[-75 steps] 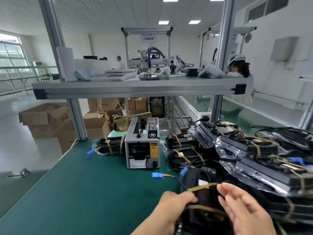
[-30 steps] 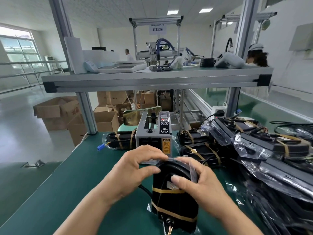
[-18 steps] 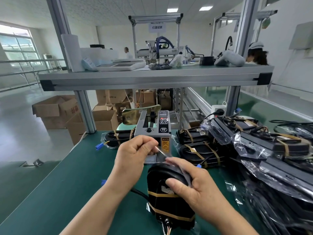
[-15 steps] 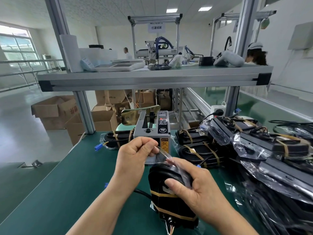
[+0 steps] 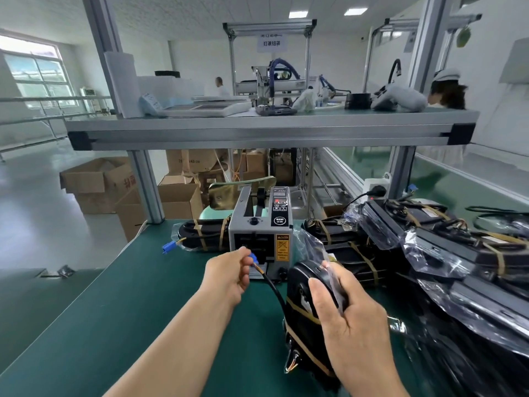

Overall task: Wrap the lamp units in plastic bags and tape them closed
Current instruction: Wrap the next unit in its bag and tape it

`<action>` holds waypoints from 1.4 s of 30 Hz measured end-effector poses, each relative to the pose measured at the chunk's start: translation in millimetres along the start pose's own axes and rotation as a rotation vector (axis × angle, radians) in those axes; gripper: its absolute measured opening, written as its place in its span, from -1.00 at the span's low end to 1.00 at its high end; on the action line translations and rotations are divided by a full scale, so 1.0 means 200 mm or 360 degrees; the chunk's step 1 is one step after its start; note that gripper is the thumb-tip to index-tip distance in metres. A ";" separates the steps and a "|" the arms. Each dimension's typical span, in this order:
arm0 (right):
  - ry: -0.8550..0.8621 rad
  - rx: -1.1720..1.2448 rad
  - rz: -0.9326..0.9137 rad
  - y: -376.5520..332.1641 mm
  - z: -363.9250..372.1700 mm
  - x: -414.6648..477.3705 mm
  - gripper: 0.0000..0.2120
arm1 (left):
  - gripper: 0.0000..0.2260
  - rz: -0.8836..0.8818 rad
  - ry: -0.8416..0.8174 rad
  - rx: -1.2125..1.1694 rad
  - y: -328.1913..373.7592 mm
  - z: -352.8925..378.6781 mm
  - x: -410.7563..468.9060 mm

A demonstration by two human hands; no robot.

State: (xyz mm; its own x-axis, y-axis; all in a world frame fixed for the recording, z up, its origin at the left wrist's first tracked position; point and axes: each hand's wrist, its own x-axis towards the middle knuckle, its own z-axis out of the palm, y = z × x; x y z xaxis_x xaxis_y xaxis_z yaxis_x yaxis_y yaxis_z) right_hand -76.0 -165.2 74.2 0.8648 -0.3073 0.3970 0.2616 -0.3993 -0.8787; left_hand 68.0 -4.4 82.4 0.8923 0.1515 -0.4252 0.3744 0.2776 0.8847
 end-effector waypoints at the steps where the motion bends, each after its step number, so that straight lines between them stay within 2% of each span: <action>1: -0.0014 0.0016 0.0002 -0.01 0.00 0.00 -0.34 | -0.81 -0.0007 0.0018 0.0000 0.01 0.01 0.01; 5: 0.0011 0.0093 -0.0018 -0.02 -0.04 -0.02 -0.40 | -0.82 -0.0002 0.0094 0.0113 0.02 0.05 0.06; 8: 0.0004 0.0162 0.0023 -0.02 -0.05 -0.02 -0.39 | -0.80 -0.0123 0.0053 0.0113 0.02 0.08 0.08; 12: 0.0001 0.0179 0.0023 -0.02 -0.04 -0.03 -0.38 | -0.79 -0.0302 0.0010 -0.0047 0.02 0.11 0.11; 16: -0.0024 0.0171 0.0005 -0.02 -0.03 -0.03 -0.40 | -0.77 -0.0368 0.0024 -0.0254 0.03 0.16 0.13; 20: -0.0021 0.0178 -0.0021 -0.03 -0.02 -0.04 -0.38 | -0.75 -0.0161 0.0001 -0.0339 -0.01 0.18 0.15; 23: -0.0037 0.0207 0.0002 -0.03 -0.03 -0.03 -0.40 | -0.79 -0.0189 0.0181 -0.0477 0.00 0.15 0.12; 25: -0.0043 0.0217 0.0028 -0.02 -0.03 -0.04 -0.41 | -0.83 -0.0045 0.0175 -0.0358 0.01 0.11 0.06; 27: -0.0021 0.0210 0.0049 -0.01 -0.02 -0.04 -0.43 | -0.84 0.0237 0.0023 -0.0169 0.01 0.05 -0.06; 30: 0.0046 0.0149 0.0043 -0.01 0.01 -0.03 -0.63 | -0.89 0.0635 -0.0370 0.0147 0.03 -0.05 -0.28; 33: 0.0054 0.0109 -0.0004 -0.03 0.05 -0.02 -0.80 | -0.83 0.0785 -0.0668 0.0363 0.06 -0.08 -0.47; 36: 0.0055 0.0118 -0.0055 -0.03 0.10 -0.03 -0.70 | -0.79 0.0810 -0.0728 0.0524 0.10 -0.07 -0.57; 39: 0.0075 0.0092 -0.0084 -0.01 0.12 -0.04 -0.45 | -0.78 0.0830 -0.0708 0.0686 0.08 -0.04 -0.60; 42: 0.0110 0.0088 -0.0096 -0.01 0.14 -0.04 -0.38 | -0.75 0.0863 -0.0620 0.0756 0.06 -0.02 -0.61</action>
State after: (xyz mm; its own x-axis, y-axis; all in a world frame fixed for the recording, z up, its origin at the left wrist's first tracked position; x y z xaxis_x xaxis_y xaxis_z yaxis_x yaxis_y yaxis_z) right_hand -71.0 -138.8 65.1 0.8157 -0.3436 0.4653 0.3371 -0.3713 -0.8651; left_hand -37.8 -15.7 143.2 0.9708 -0.2158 0.1046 -0.1456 -0.1841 0.9721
